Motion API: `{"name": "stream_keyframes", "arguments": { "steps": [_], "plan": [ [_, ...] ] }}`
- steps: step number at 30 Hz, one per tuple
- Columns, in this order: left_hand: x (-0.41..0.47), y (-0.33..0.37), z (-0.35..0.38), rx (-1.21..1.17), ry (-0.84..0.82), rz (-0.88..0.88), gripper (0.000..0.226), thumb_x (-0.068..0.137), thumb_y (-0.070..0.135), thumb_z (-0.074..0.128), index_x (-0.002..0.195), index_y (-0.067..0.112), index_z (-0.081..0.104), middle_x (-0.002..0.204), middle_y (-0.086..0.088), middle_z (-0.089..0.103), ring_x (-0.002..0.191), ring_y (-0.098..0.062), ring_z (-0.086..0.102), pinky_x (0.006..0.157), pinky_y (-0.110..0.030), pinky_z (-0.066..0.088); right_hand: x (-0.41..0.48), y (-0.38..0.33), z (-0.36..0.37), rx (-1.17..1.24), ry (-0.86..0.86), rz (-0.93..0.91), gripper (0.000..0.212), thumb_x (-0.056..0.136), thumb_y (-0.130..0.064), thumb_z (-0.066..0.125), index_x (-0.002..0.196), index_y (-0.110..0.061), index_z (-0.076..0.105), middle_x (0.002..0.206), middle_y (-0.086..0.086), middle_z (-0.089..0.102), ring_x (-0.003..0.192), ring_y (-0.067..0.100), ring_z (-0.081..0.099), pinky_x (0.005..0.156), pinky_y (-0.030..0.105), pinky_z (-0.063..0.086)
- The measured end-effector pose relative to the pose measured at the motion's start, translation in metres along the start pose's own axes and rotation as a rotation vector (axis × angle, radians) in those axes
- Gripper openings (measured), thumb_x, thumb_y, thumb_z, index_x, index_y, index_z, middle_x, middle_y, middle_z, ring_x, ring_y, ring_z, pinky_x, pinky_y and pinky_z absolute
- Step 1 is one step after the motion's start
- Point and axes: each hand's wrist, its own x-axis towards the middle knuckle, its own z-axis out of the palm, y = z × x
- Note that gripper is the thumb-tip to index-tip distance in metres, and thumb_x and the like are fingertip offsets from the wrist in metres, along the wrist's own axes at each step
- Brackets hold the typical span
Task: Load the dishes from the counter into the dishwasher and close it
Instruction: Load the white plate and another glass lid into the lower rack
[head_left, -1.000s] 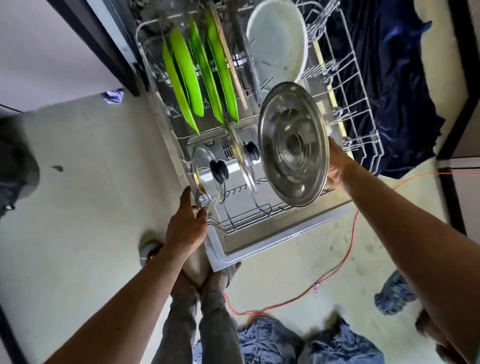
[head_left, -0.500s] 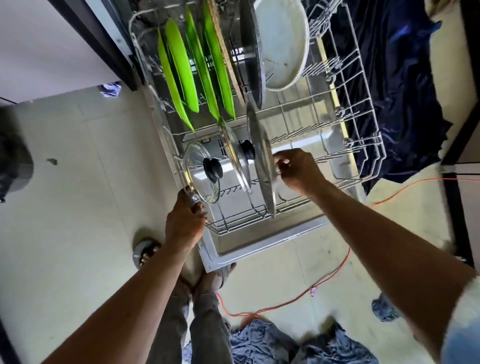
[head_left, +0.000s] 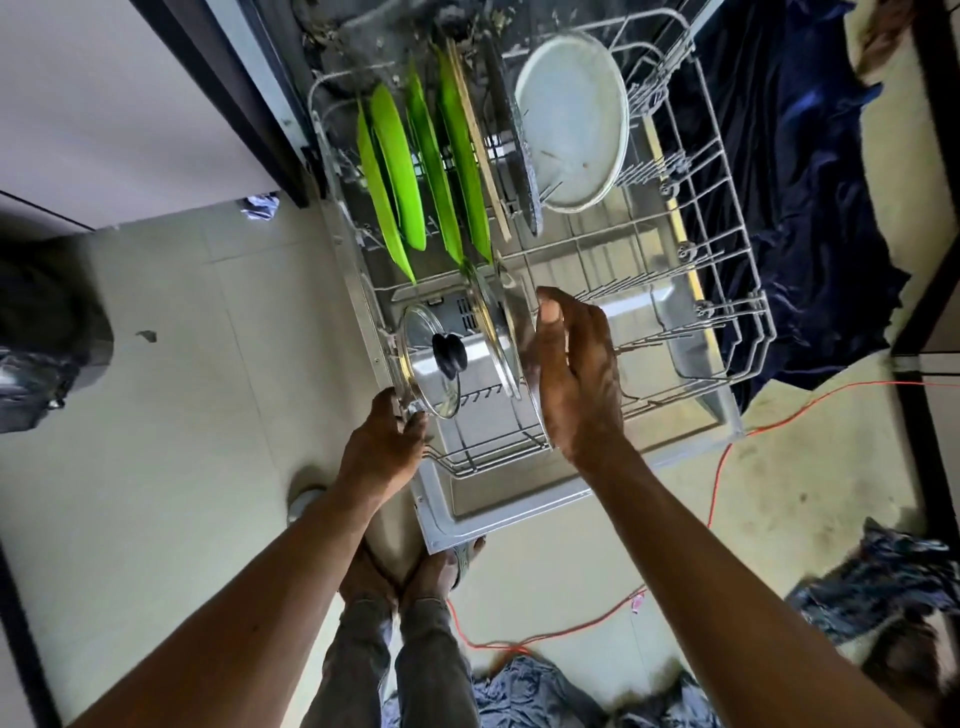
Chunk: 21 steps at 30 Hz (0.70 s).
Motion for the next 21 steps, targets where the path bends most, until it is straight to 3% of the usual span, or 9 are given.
{"name": "stream_keyframes", "arguments": {
  "steps": [2, 5, 8, 12, 15, 18, 21],
  "plan": [
    [-0.013, 0.006, -0.018, 0.026, 0.016, 0.026, 0.060, 0.105, 0.049, 0.051, 0.157, 0.024, 0.032, 0.148, -0.008, 0.059, 0.132, -0.030, 0.059, 0.106, -0.038, 0.046, -0.009, -0.015, -0.006, 0.011, 0.030, -0.009, 0.074, 0.092, -0.077, 0.019, 0.139, -0.030, 0.051, 0.128, -0.004, 0.049, 0.103, -0.017, 0.043, 0.085, 0.026, 0.042],
    [-0.049, 0.019, -0.069, 0.017, 0.107, 0.102, 0.069, 0.104, 0.045, 0.055, 0.162, 0.021, 0.028, 0.160, -0.009, 0.046, 0.143, -0.027, 0.050, 0.116, -0.041, 0.041, -0.023, -0.055, -0.023, 0.051, 0.006, 0.017, 0.061, 0.095, -0.064, 0.046, 0.144, -0.027, 0.047, 0.139, -0.001, 0.045, 0.122, 0.008, 0.047, 0.102, 0.040, 0.047],
    [-0.109, 0.033, -0.153, -0.030, 0.289, 0.190, 0.064, 0.103, 0.036, 0.061, 0.159, 0.020, 0.036, 0.159, -0.007, 0.047, 0.141, -0.027, 0.052, 0.118, -0.045, 0.041, -0.041, -0.129, -0.047, 0.101, -0.030, -0.064, 0.058, 0.092, -0.051, 0.061, 0.143, -0.026, 0.049, 0.138, -0.001, 0.048, 0.129, 0.015, 0.045, 0.108, 0.041, 0.045],
    [-0.207, 0.046, -0.277, -0.096, 0.558, 0.290, 0.057, 0.102, 0.030, 0.063, 0.154, 0.018, 0.045, 0.153, -0.005, 0.052, 0.134, -0.020, 0.055, 0.114, -0.034, 0.040, -0.070, -0.252, -0.071, 0.127, -0.165, -0.279, 0.046, 0.092, -0.038, 0.068, 0.134, -0.021, 0.058, 0.129, -0.003, 0.052, 0.124, 0.019, 0.051, 0.102, 0.047, 0.049],
    [-0.289, 0.039, -0.360, -0.084, 0.726, 0.347, 0.052, 0.103, 0.027, 0.062, 0.151, 0.018, 0.048, 0.148, -0.006, 0.054, 0.134, -0.023, 0.054, 0.113, -0.044, 0.046, -0.103, -0.346, -0.078, 0.141, -0.235, -0.448, 0.040, 0.091, -0.029, 0.073, 0.128, -0.017, 0.063, 0.121, -0.003, 0.057, 0.117, 0.019, 0.055, 0.100, 0.048, 0.049],
    [-0.372, 0.017, -0.424, -0.096, 0.961, 0.331, 0.046, 0.102, 0.026, 0.063, 0.146, 0.024, 0.051, 0.141, -0.001, 0.056, 0.126, -0.022, 0.056, 0.104, -0.038, 0.047, -0.141, -0.435, -0.069, 0.164, -0.323, -0.589, 0.040, 0.090, -0.028, 0.075, 0.127, -0.018, 0.064, 0.119, -0.002, 0.060, 0.113, 0.018, 0.058, 0.099, 0.048, 0.049],
    [-0.434, -0.017, -0.470, -0.127, 1.120, 0.305, 0.045, 0.100, 0.019, 0.066, 0.143, 0.015, 0.055, 0.142, -0.006, 0.057, 0.122, -0.033, 0.060, 0.104, -0.046, 0.051, -0.176, -0.510, -0.048, 0.170, -0.459, -0.701, 0.037, 0.090, -0.027, 0.075, 0.125, -0.022, 0.065, 0.120, -0.007, 0.059, 0.116, 0.011, 0.058, 0.096, 0.047, 0.052]
  ]
}}
